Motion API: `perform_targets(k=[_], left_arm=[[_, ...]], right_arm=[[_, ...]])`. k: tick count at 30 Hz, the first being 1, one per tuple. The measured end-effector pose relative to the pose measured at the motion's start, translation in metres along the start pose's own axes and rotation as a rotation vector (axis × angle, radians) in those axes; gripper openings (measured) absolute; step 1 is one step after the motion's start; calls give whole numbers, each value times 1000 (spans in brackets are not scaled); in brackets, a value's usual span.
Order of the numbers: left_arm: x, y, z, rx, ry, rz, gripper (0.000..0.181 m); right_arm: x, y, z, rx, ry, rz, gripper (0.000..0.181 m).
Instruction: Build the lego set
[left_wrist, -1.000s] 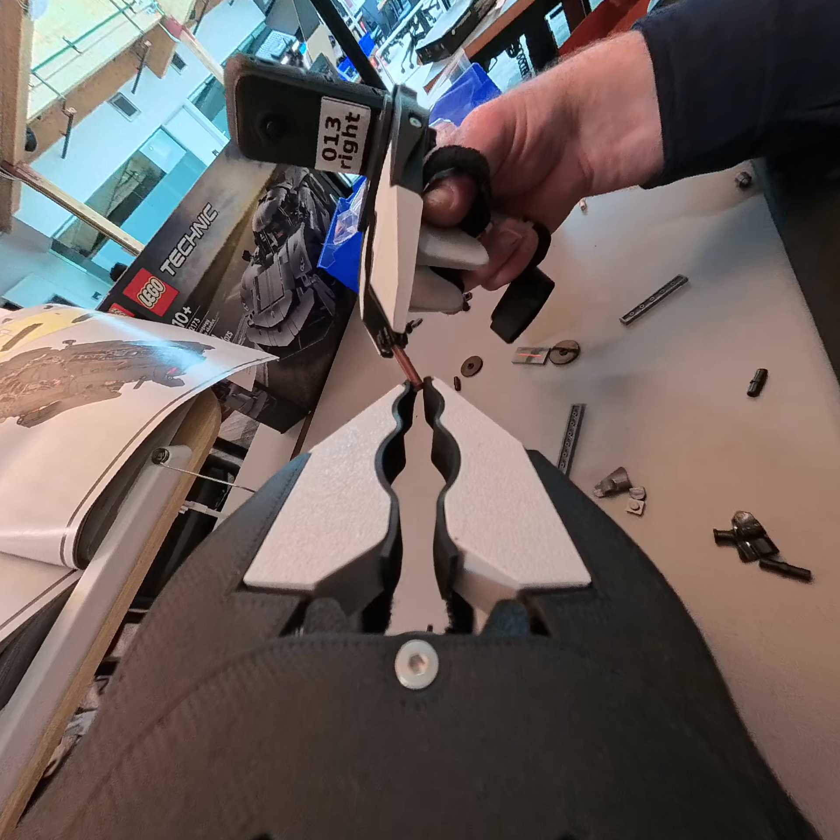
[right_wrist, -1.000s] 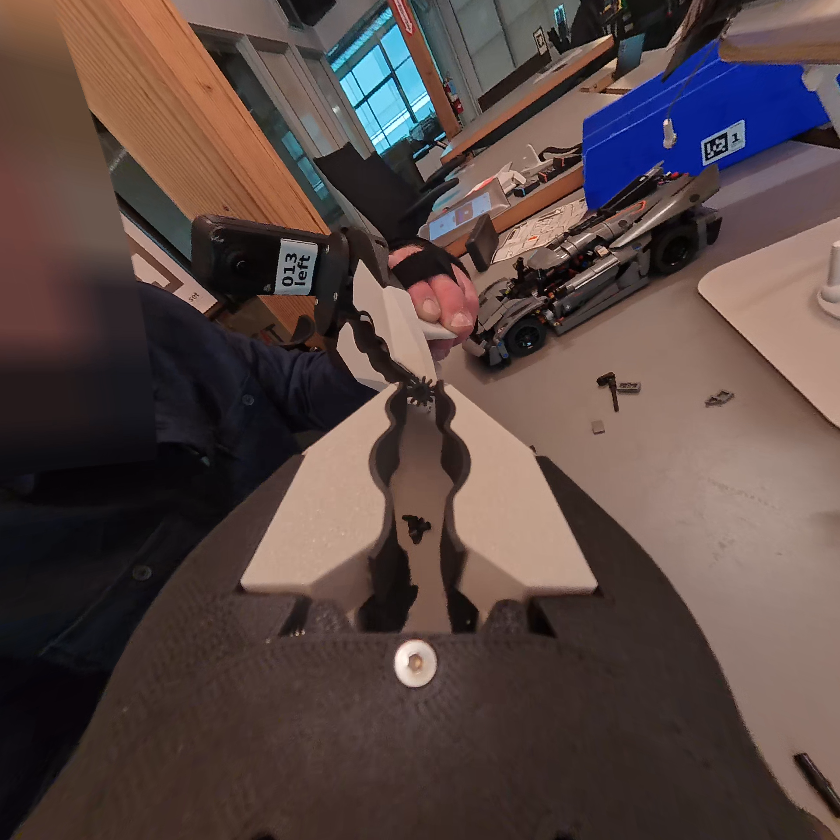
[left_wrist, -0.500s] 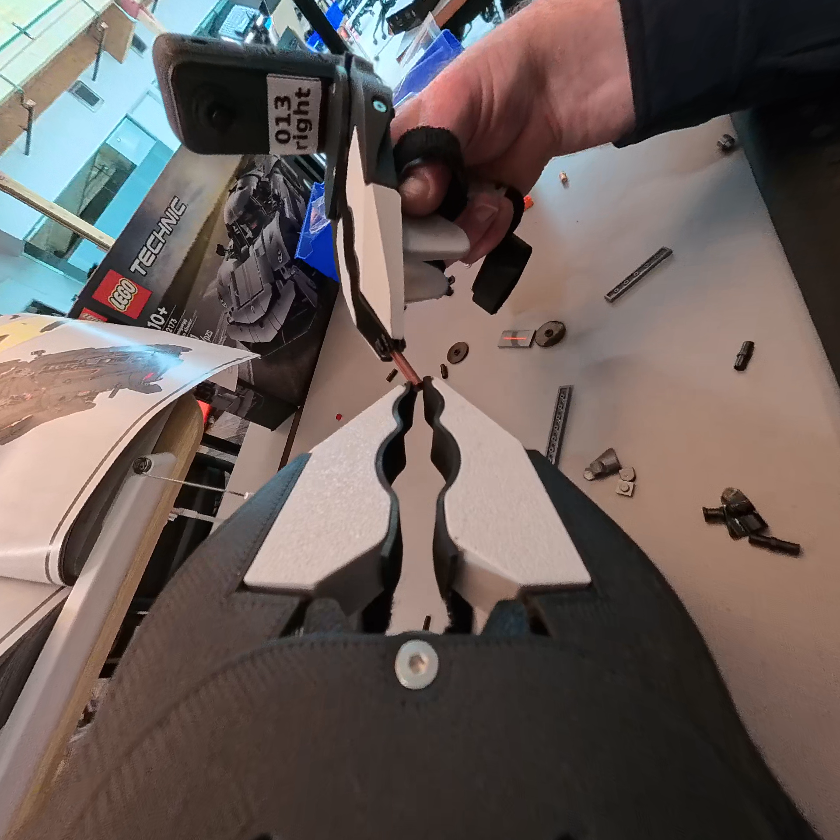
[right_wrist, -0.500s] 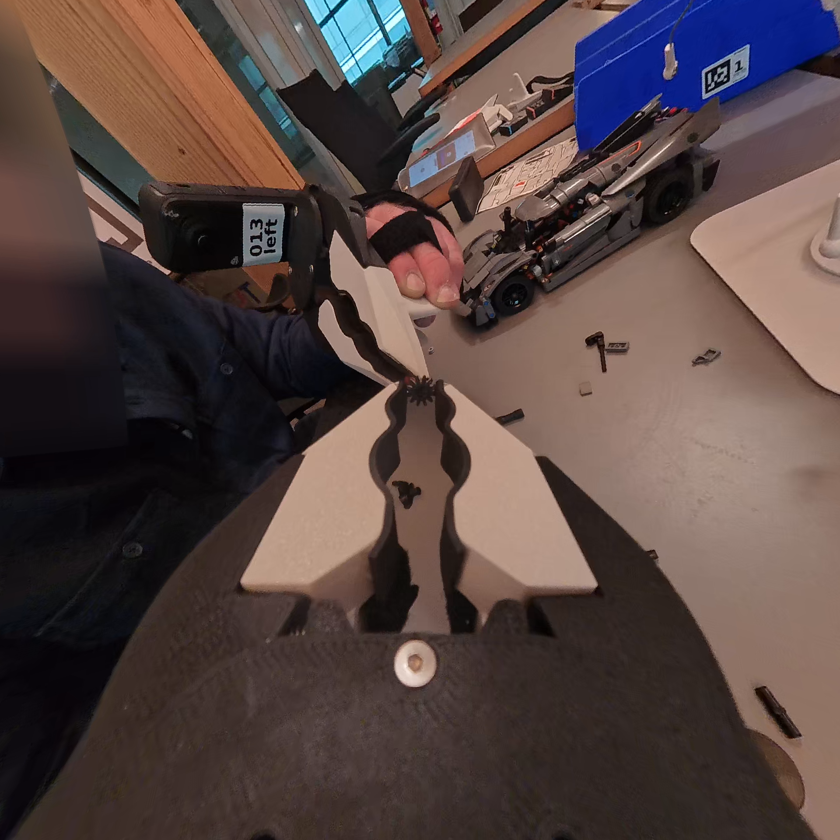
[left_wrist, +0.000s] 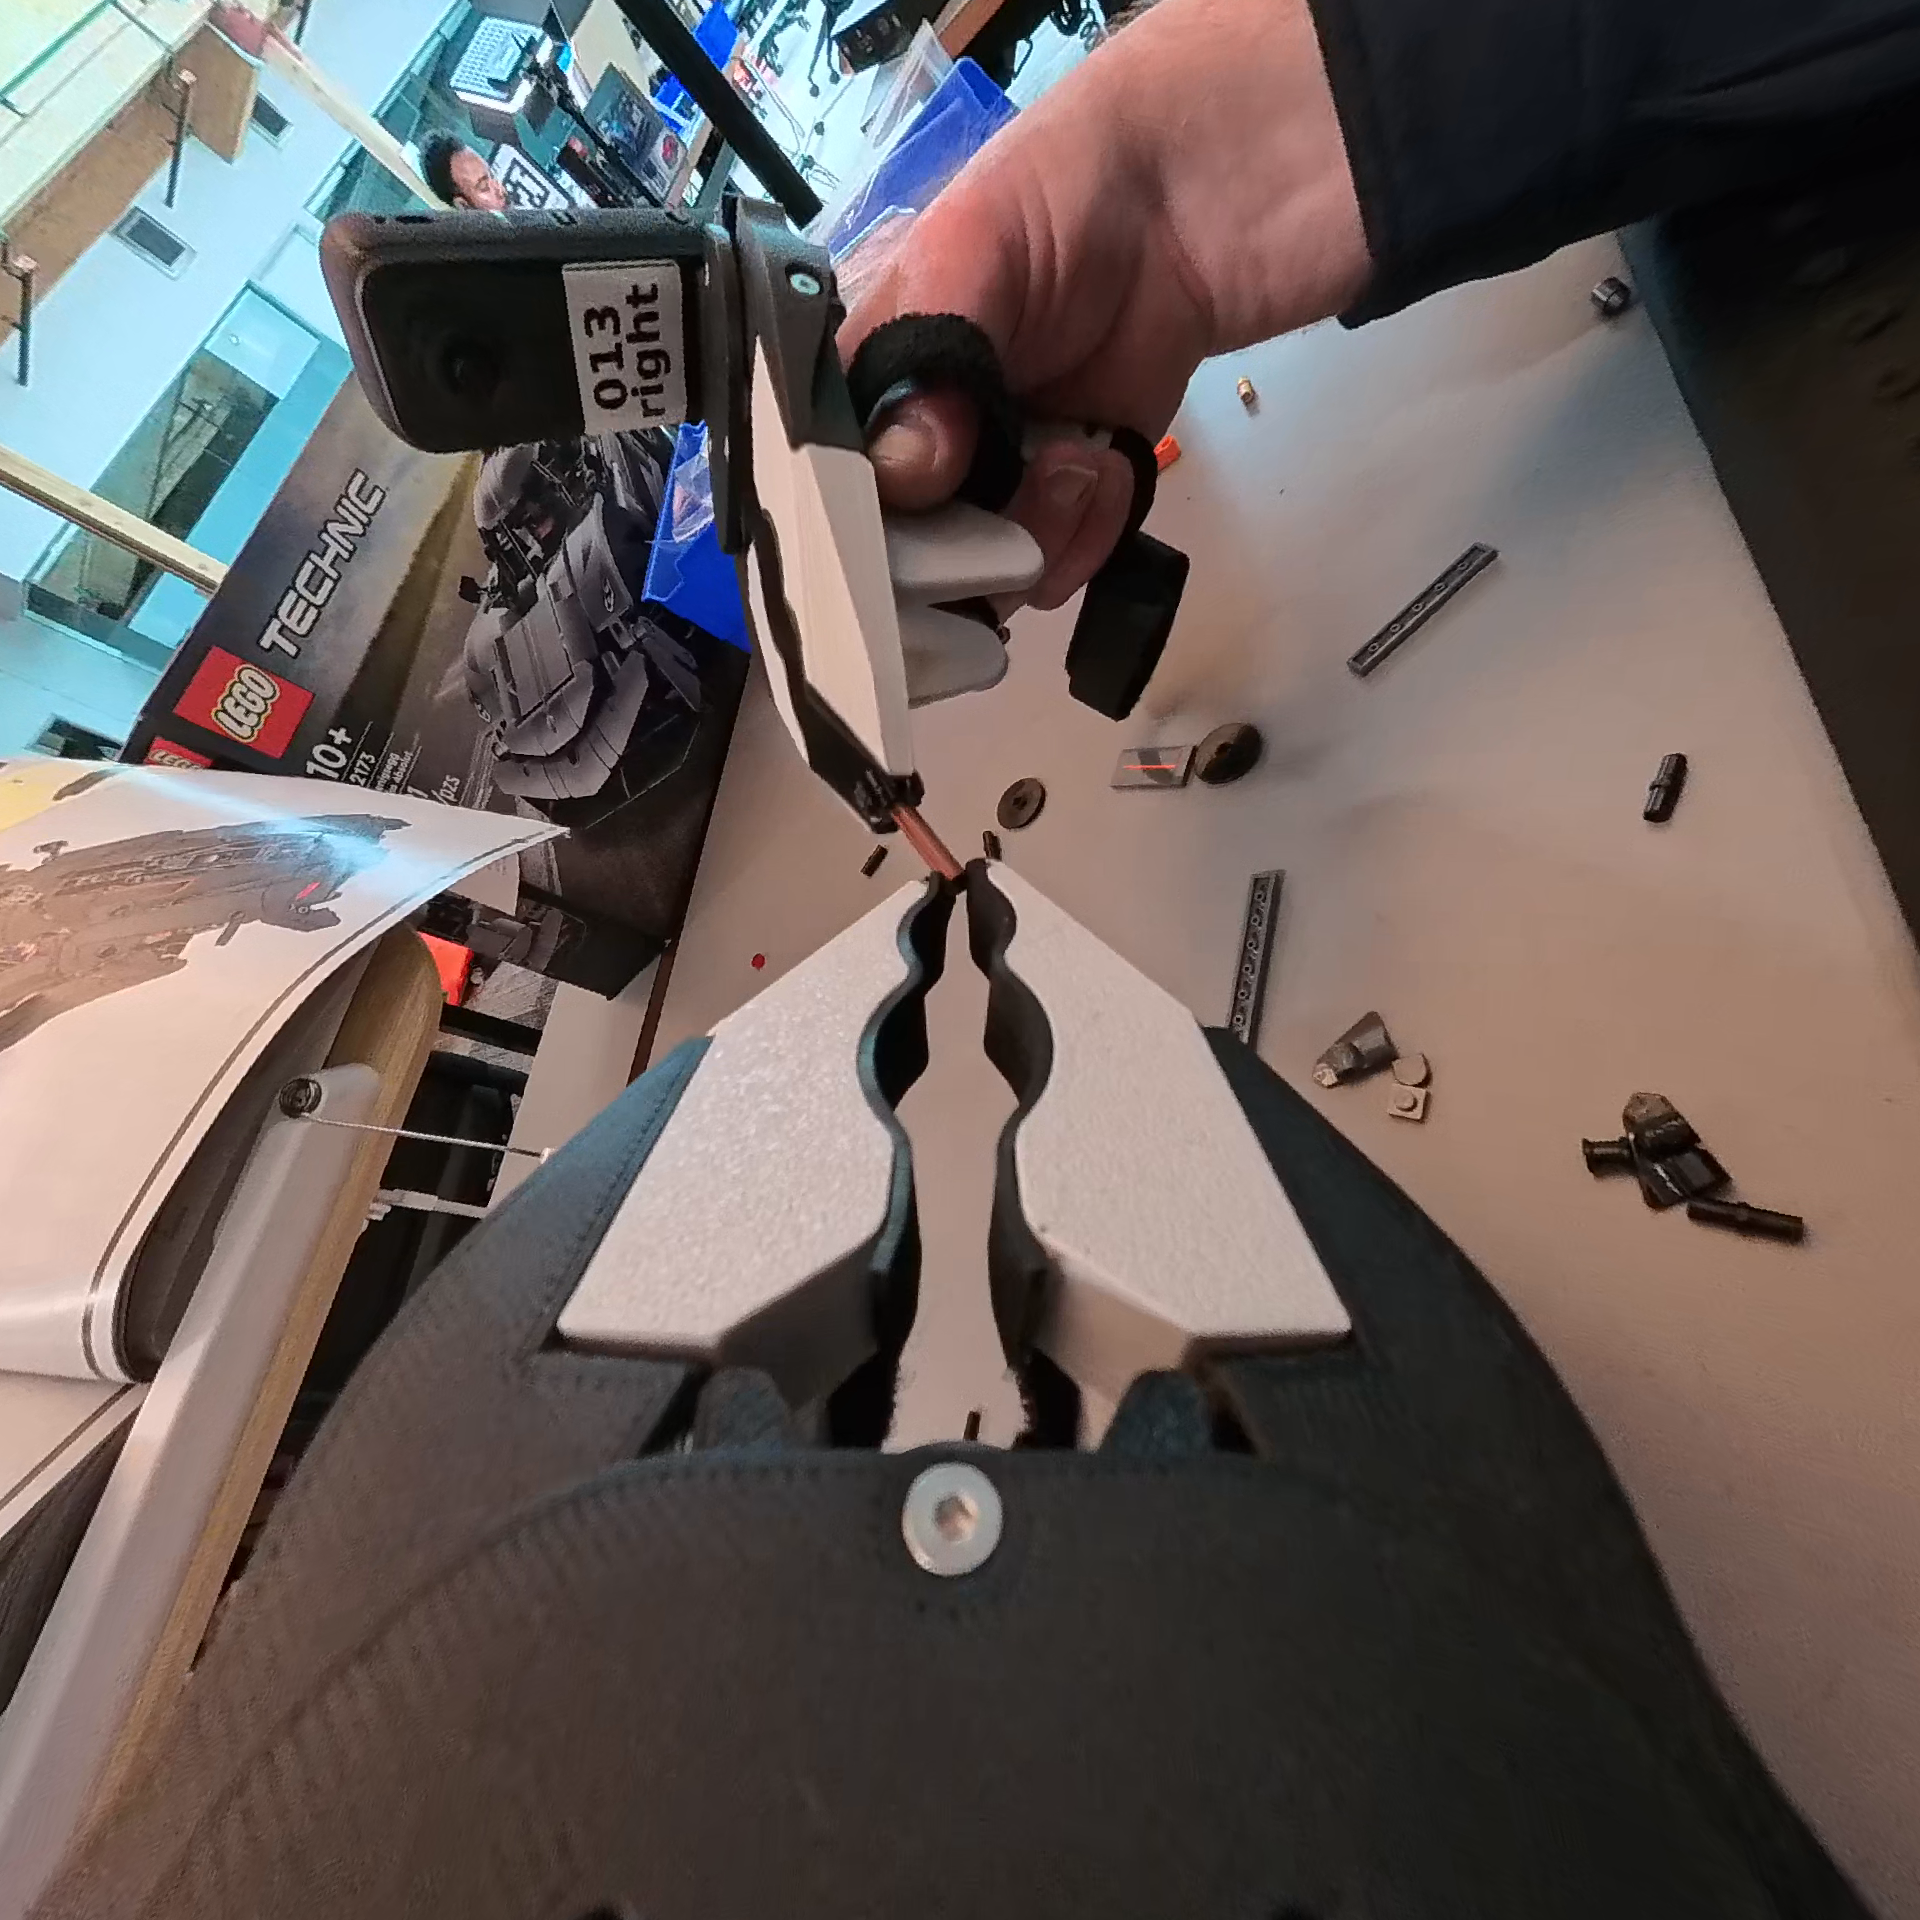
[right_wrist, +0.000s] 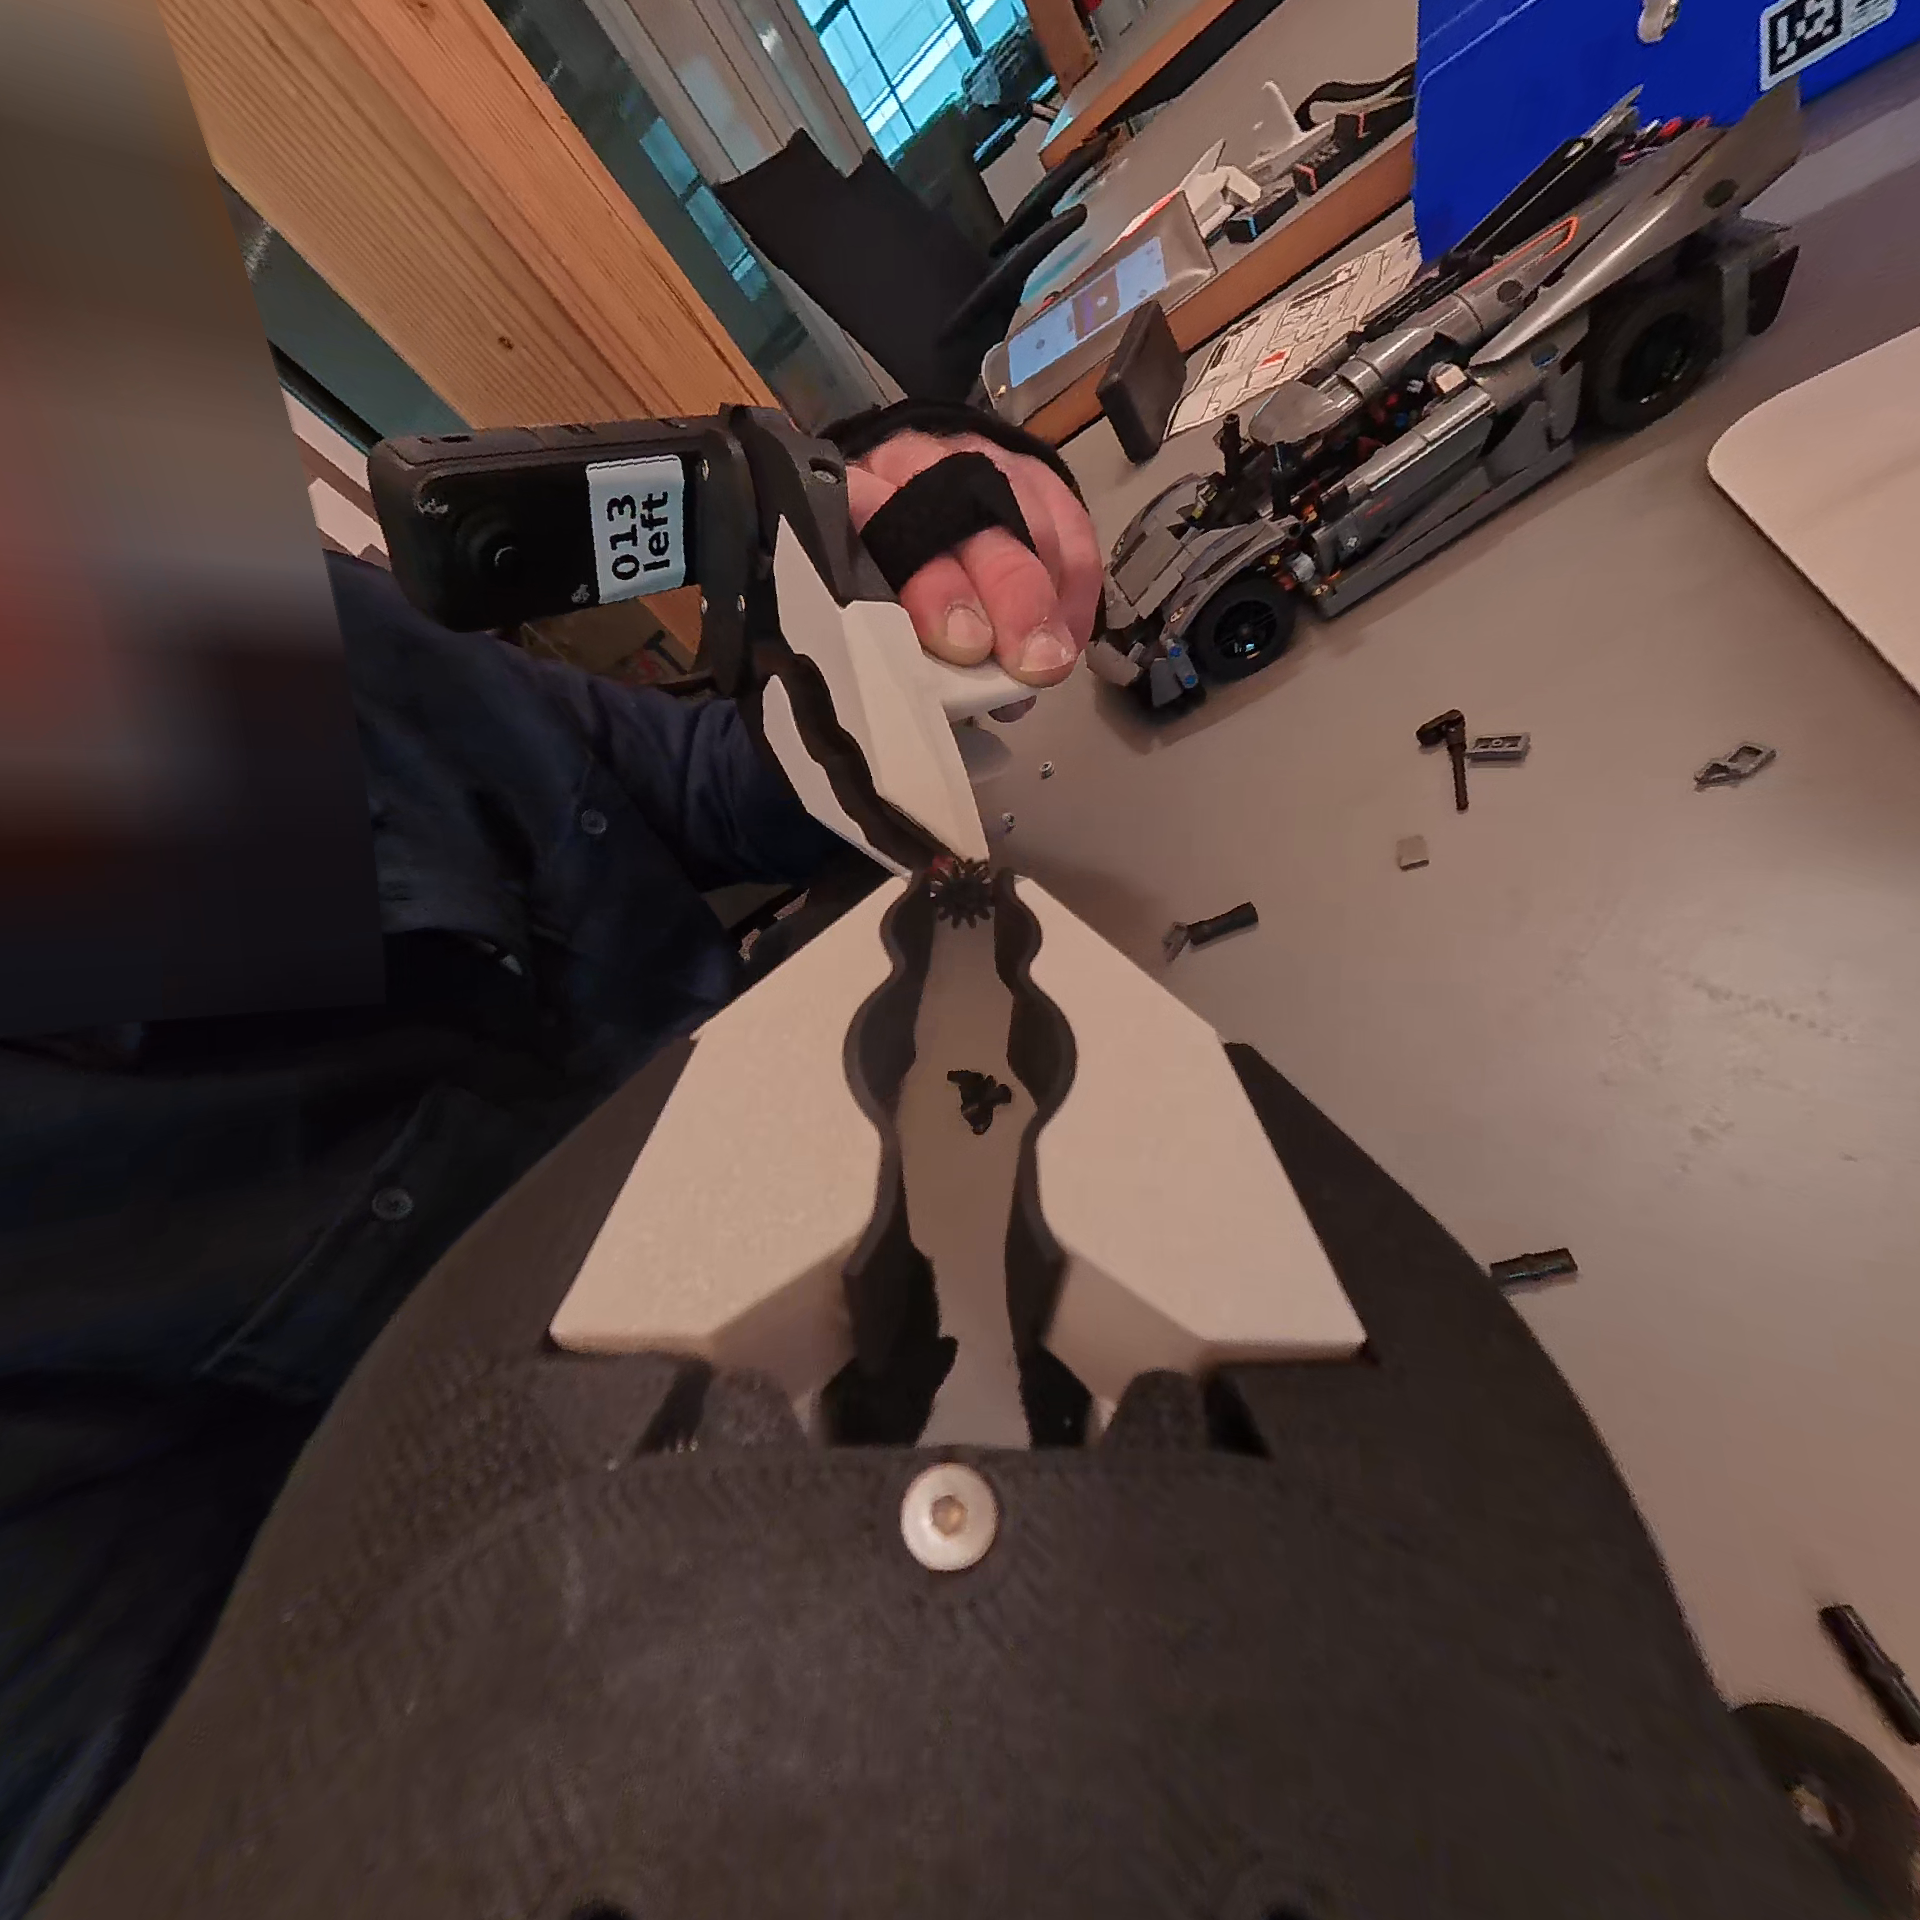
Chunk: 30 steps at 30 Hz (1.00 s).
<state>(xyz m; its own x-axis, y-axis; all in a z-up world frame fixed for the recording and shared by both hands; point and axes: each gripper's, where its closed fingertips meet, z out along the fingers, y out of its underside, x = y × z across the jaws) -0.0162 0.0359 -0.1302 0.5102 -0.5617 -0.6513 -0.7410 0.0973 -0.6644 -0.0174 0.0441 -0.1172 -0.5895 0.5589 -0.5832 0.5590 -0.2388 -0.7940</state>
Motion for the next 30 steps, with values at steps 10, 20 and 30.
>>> perform_targets(k=[10,20,30], left_arm=[[2,0,1,0,5,2,2],[3,1,2,-1,16,-1,2],[2,0,0,6,9,-4,2]], right_arm=[[-1,2,-1,-19,-5,-2,10],[2,5,0,-36,13,1,10],[2,3,1,-8,-21,19,9]])
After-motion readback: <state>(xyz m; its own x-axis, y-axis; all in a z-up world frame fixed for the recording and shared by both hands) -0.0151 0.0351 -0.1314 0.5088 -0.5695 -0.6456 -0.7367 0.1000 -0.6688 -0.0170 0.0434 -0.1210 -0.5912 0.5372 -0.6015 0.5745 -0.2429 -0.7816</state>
